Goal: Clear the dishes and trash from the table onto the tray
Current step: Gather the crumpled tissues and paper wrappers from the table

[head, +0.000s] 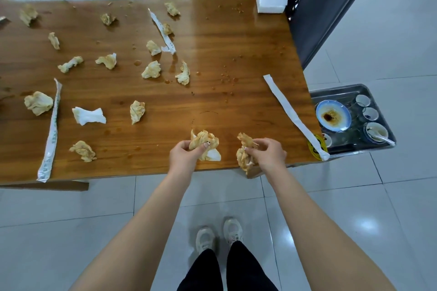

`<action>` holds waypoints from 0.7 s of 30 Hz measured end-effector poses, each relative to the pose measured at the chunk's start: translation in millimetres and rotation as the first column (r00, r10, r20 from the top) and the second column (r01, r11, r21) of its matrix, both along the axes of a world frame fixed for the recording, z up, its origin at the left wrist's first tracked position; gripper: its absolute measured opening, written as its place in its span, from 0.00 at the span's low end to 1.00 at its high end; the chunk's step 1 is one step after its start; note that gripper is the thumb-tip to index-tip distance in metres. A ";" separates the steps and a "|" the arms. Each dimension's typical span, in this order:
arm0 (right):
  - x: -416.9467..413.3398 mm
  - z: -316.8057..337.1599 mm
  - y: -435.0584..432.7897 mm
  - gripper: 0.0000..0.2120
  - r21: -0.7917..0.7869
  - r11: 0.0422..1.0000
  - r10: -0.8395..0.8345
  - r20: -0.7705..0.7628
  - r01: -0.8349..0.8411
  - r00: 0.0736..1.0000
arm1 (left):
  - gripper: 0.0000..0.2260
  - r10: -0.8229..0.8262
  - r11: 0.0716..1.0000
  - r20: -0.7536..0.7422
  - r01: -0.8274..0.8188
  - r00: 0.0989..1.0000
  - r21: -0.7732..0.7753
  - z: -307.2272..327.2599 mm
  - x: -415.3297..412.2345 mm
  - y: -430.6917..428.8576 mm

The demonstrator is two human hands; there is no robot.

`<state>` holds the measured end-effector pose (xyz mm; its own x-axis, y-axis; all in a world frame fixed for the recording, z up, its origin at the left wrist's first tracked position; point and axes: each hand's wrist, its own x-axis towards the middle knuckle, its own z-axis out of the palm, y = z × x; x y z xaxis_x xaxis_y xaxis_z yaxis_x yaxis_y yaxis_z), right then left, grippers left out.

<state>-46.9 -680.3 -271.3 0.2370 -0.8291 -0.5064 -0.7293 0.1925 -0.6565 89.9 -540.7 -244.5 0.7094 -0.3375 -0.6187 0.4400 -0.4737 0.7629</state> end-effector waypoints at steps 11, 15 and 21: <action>-4.6 -11.5 16.8 0.17 -0.104 0.988 0.105 -0.083 -0.114 0.991 | 0.08 0.022 1.000 0.028 -0.023 0.999 0.005 -2.3 -0.7 1.9; -5.2 -2.1 15.8 0.11 0.032 0.999 -0.034 0.130 0.030 0.991 | 0.10 0.045 0.999 0.023 -0.045 0.999 0.002 -1.4 0.9 3.4; -5.9 27.7 6.0 0.11 0.346 0.931 -0.273 0.451 0.116 0.849 | 0.14 0.123 0.992 -0.017 -0.123 0.992 0.008 3.9 2.8 7.6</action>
